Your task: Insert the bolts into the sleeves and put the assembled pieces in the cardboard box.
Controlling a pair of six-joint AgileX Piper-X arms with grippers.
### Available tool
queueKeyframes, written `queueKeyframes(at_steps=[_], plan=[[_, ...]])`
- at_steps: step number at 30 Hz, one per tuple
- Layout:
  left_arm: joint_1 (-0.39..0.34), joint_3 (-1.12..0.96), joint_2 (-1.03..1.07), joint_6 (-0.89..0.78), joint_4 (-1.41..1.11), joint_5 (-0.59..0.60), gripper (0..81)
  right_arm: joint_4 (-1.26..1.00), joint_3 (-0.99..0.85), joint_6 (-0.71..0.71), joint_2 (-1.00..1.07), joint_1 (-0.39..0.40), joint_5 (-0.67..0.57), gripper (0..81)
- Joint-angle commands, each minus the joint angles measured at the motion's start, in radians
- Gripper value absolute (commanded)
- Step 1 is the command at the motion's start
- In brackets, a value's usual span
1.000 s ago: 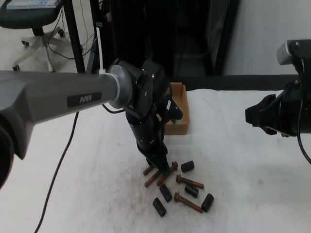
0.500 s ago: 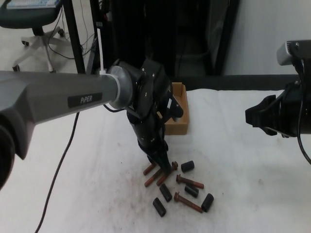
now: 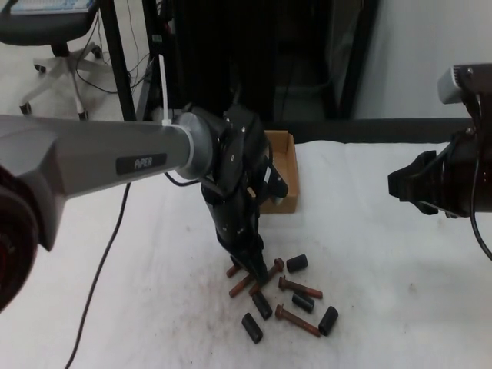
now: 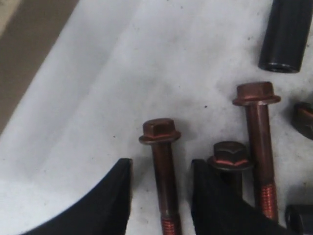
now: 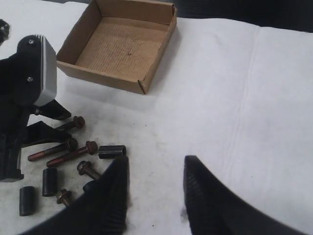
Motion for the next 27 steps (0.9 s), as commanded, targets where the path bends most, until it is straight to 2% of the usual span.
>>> queueKeyframes(at_steps=[1, 11, 20, 22, 23, 25, 27], plan=[[-0.001, 0.0, 0.003, 0.006, 0.006, -0.047, 37.0, -0.004, -0.01, 0.0, -0.002, -0.002, 0.002, 35.1], [0.001, 0.0, 0.008, 0.01, -0.059, -0.053, 37.0, -0.004, -0.01, 0.0, -0.002, -0.002, 0.002, 35.1], [0.001, 0.0, 0.041, 0.007, -0.001, -0.053, 36.9, -0.005, -0.01, -0.018, -0.002, -0.002, 0.002, 35.1], [0.001, 0.0, 0.041, 0.007, -0.026, -0.053, 32.2, -0.005, -0.01, -0.024, -0.002, -0.002, 0.002, 35.1], [0.001, 0.0, 0.041, 0.007, -0.036, -0.053, 24.8, -0.005, -0.01, -0.024, -0.002, -0.002, 0.006, 35.1], [0.001, 0.0, 0.041, 0.007, -0.049, -0.043, 2.1, -0.005, -0.01, -0.024, -0.002, -0.002, 0.006, 35.1], [0.001, 0.0, 0.041, -0.008, -0.054, -0.02, 0.4, 0.001, -0.01, -0.024, -0.002, -0.002, 0.007, 35.1]])
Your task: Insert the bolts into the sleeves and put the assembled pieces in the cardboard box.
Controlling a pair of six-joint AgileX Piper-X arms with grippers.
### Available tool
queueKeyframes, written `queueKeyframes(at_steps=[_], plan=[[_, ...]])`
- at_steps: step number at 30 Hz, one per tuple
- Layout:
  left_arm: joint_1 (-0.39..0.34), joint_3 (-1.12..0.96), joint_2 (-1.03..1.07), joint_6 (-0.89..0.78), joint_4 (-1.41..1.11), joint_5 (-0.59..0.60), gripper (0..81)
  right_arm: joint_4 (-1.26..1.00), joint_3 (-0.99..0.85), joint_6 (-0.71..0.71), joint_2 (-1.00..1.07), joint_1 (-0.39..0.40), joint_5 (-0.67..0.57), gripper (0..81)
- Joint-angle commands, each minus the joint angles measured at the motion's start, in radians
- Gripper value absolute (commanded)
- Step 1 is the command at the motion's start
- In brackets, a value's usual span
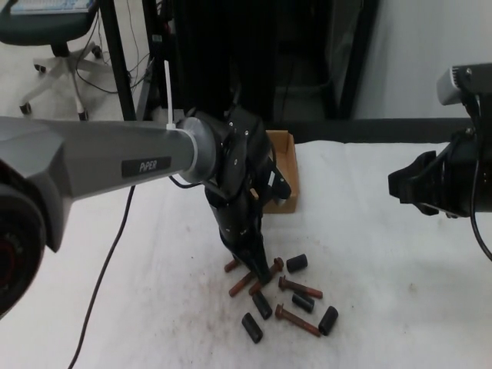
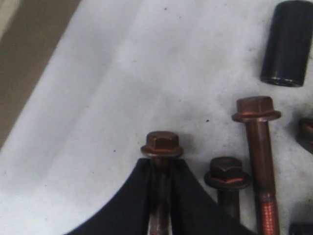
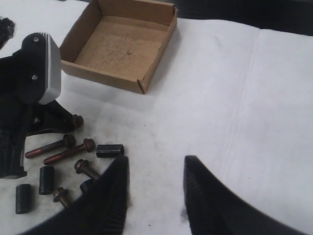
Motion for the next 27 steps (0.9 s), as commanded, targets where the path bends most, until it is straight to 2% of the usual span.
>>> queueKeyframes(at_steps=[1, 12, 17, 21, 24, 27], plan=[[0.001, 0.004, 0.029, -0.029, -0.023, -0.005, 0.3, 0.005, -0.01, -0.006, -0.002, -0.002, 0.003, 35.1], [0.026, 0.004, -0.145, -0.202, -0.033, -0.096, 0.3, 0.017, -0.01, -0.014, -0.002, -0.002, -0.013, 35.1], [0.085, 0.004, -0.299, -0.336, 0.003, -0.098, 0.3, 0.017, -0.01, 0.018, -0.002, -0.002, -0.13, 35.1], [0.143, 0.048, -0.437, -0.418, 0.044, -0.162, 0.3, 0.017, -0.01, 0.051, -0.002, 0.005, -0.224, 35.1], [0.184, 0.163, -0.563, -0.438, 0.037, -0.154, 0.3, 0.015, -0.01, 0.041, -0.002, 0.05, -0.23, 35.1], [0.216, 0.348, -0.717, -0.455, 0.014, -0.062, 0.3, -0.001, -0.01, 0.04, 0.007, 0.139, -0.228, 35.1]])
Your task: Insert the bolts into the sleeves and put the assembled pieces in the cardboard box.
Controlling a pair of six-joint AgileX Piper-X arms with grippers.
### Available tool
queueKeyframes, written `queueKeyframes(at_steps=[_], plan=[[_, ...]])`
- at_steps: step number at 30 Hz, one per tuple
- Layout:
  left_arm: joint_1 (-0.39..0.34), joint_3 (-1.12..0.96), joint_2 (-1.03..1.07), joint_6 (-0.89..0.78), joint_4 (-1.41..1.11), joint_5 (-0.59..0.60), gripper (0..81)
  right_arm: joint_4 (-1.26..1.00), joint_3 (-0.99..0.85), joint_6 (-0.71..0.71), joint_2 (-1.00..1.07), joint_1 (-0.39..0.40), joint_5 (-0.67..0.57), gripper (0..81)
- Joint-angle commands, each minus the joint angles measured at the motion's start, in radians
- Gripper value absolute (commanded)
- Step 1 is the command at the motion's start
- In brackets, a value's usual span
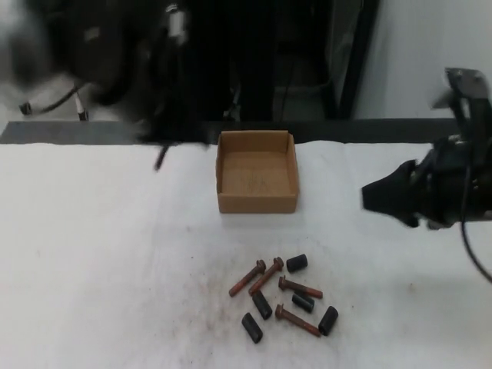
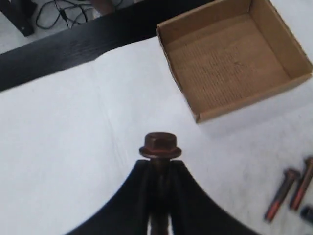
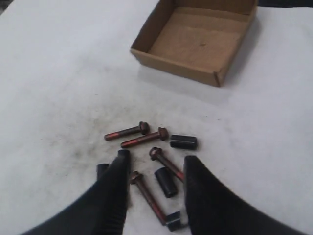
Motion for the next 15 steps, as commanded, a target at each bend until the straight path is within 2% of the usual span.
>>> queueKeyframes(at_steps=[1, 4, 7, 10, 15], plan=[[0.035, 0.222, -0.202, -0.041, -0.024, 0.108, 0.3, -0.023, -0.01, -0.005, 0.014, 0.051, -0.008, 35.1], [0.042, 0.412, -0.386, -0.042, -0.153, 0.287, 0.3, -0.077, -0.01, -0.005, 0.064, 0.155, 0.118, 35.1], [0.042, 0.564, -0.55, -0.042, -0.317, 0.42, 0.3, -0.146, -0.01, 0.011, 0.138, 0.232, 0.138, 31.9], [0.042, 0.664, -0.688, -0.043, -0.409, 0.376, 0.3, -0.179, -0.027, 0.038, 0.225, 0.303, 0.138, 27.3], [0.042, 0.719, -0.819, -0.041, -0.401, 0.23, 0.3, -0.123, -0.135, 0.042, 0.37, 0.385, 0.138, 27.0]])
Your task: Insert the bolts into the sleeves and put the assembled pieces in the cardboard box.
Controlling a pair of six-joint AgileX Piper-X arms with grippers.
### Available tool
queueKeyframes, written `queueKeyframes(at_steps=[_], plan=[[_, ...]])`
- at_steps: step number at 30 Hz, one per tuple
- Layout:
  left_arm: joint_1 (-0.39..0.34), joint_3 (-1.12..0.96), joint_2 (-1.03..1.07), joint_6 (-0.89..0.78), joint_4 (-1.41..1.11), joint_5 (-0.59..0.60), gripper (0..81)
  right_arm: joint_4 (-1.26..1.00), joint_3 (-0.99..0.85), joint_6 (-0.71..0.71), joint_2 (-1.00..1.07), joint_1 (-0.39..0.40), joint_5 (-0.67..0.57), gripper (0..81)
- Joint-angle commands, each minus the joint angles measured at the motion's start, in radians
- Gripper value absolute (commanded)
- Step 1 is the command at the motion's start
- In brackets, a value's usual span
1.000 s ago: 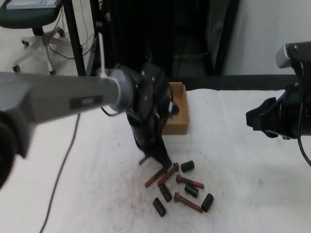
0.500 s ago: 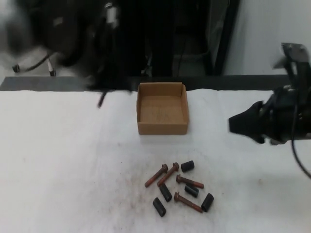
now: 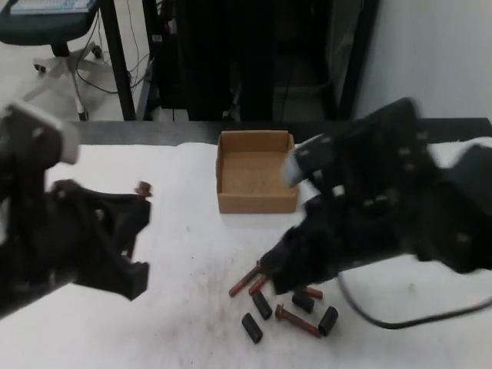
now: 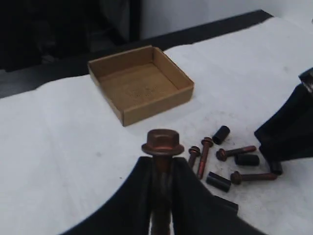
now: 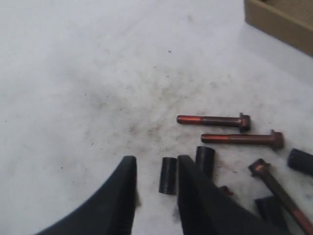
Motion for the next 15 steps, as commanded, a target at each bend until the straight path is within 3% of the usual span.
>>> queueKeyframes(at_steps=[1, 8, 15], plan=[[0.002, 0.028, -0.07, -0.007, -0.026, -0.084, 0.3, 0.044, -0.1, 0.002, 0.097, 0.055, 0.001, 27.0], [0.002, 0.035, -0.076, 0.0, -0.026, -0.11, 0.3, 0.252, -0.234, -0.155, 0.255, 0.112, 0.054, 27.0], [0.002, 0.037, -0.076, 0.0, -0.026, -0.11, 0.3, 0.279, -0.243, -0.161, 0.317, 0.11, 0.054, 27.0]])
